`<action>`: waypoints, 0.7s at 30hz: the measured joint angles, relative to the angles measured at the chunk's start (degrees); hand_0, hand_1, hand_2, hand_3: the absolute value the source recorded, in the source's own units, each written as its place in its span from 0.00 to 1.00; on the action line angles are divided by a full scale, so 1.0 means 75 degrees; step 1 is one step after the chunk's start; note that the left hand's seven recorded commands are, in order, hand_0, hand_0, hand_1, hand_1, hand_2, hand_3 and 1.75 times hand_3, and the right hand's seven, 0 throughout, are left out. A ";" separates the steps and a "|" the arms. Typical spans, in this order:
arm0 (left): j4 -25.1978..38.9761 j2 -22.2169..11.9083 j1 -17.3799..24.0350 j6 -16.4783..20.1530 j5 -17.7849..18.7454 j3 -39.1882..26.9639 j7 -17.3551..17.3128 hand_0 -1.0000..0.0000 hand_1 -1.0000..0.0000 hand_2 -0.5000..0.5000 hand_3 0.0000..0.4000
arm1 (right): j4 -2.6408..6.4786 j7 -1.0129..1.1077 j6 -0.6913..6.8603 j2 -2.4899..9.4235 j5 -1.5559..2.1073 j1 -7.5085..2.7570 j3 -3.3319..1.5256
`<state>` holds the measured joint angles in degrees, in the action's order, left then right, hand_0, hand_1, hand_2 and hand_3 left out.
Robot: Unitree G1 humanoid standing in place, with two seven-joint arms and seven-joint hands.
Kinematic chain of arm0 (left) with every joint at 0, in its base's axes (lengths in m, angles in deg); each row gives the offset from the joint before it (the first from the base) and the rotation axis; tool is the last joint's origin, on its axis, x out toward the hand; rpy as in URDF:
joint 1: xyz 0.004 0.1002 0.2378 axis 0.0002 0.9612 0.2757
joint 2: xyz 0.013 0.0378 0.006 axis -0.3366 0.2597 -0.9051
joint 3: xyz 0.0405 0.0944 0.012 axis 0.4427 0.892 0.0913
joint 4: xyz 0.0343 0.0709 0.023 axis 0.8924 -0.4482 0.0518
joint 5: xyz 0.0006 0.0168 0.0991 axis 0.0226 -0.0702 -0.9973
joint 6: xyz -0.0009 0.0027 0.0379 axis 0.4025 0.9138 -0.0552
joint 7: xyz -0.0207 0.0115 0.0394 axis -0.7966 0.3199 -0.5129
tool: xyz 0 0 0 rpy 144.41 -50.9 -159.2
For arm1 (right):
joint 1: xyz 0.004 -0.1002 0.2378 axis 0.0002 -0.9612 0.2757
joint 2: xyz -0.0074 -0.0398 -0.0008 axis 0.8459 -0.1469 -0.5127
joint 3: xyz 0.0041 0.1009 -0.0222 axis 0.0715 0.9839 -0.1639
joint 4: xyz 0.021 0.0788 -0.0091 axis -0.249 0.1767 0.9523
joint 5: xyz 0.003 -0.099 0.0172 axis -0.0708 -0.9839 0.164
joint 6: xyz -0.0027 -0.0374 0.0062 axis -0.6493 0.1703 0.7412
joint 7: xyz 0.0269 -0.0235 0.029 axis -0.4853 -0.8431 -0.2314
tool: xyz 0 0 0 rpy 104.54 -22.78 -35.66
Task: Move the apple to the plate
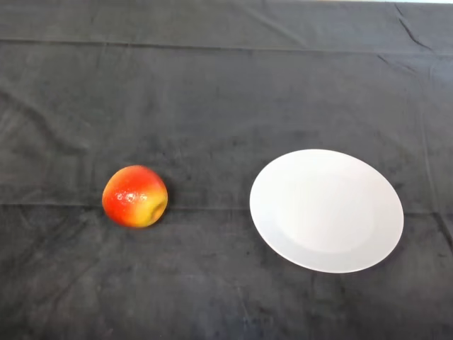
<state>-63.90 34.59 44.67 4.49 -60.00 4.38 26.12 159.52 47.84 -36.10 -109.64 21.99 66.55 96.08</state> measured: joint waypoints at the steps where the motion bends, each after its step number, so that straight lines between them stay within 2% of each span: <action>1: 0.0000 0.0002 0.0000 0.0000 -0.0011 -0.0003 0.0001 1.00 1.00 0.50 0.00 | 0.0000 0.0000 0.0000 0.0000 0.0000 0.0000 0.0000; 15: 0.0014 0.0088 0.0000 0.0007 -0.0197 -0.0034 0.0056 1.00 1.00 0.50 0.00 | 0.0000 0.0000 0.0000 0.0000 0.0000 0.0000 0.0000; 21: 0.0117 0.0242 -0.0002 0.0008 -0.0447 -0.0029 0.0074 1.00 1.00 0.50 0.00 | 0.0000 0.0000 0.0000 0.0000 0.0000 0.0000 0.0000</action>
<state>-63.02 36.40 44.66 4.55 -63.35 4.17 26.67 159.52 47.84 -36.10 -109.64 21.99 66.55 96.08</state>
